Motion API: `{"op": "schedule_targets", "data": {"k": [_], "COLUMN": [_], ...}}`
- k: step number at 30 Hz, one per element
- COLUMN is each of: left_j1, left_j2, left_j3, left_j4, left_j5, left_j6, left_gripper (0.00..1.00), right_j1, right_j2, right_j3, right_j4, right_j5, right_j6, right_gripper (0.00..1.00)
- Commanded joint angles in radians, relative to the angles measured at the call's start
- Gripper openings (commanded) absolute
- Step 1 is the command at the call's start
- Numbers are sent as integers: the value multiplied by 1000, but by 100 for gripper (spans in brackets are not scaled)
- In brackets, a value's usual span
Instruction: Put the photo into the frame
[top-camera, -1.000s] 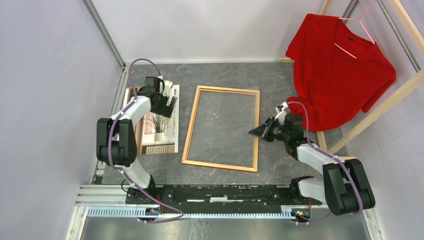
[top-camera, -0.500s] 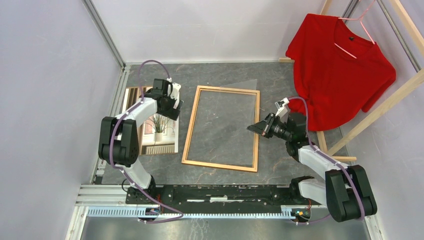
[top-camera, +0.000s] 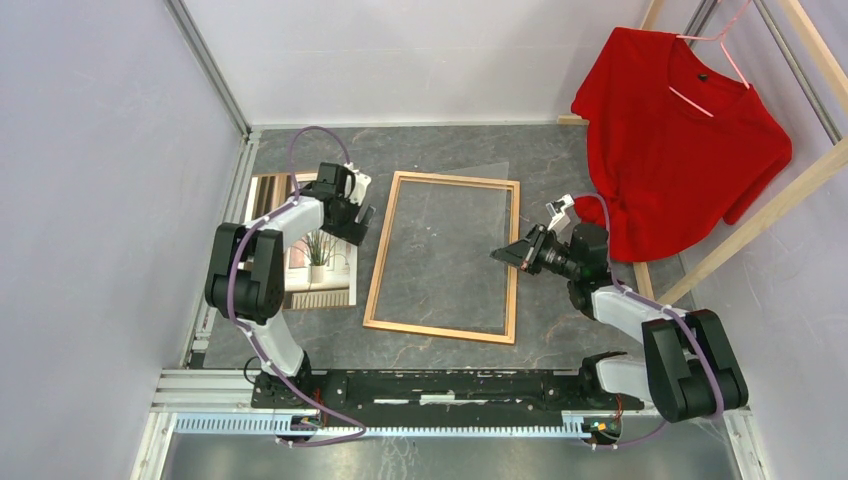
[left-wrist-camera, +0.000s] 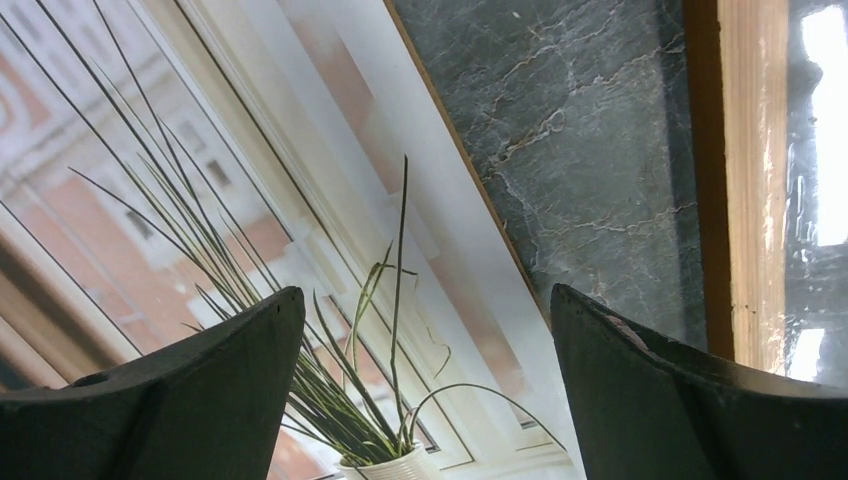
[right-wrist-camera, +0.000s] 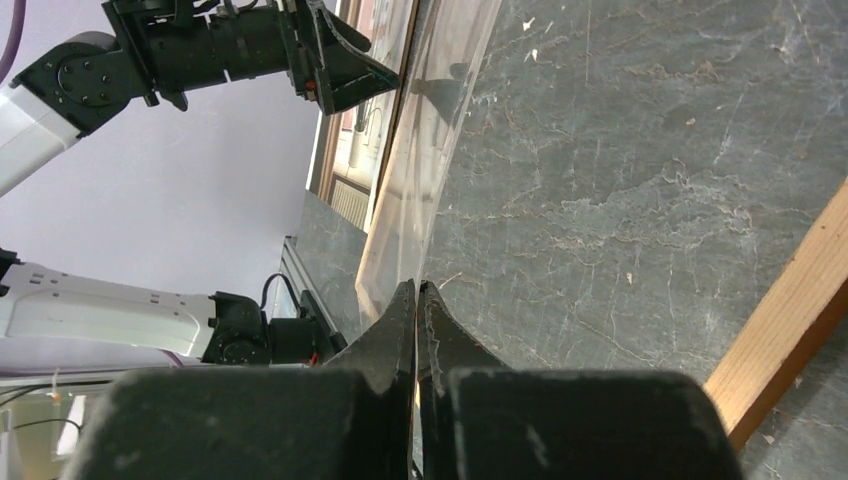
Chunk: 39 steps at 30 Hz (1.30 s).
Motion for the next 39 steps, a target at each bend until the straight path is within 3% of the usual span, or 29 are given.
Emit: {"op": "schedule_targets", "data": {"k": [1, 39], "left_j1": [-16, -63], "left_j2": [2, -27], "left_j3": [-12, -53], "left_j4": [49, 67], "left_j5": [12, -8], "left_j6": [-35, -14], "left_gripper": [98, 98], "right_j1": [2, -33], "right_j2": [28, 29], "right_j3": [0, 51], "right_j4": [97, -76], "right_j5": [-7, 70], "right_j6": [24, -143], "right_gripper": [0, 0]}}
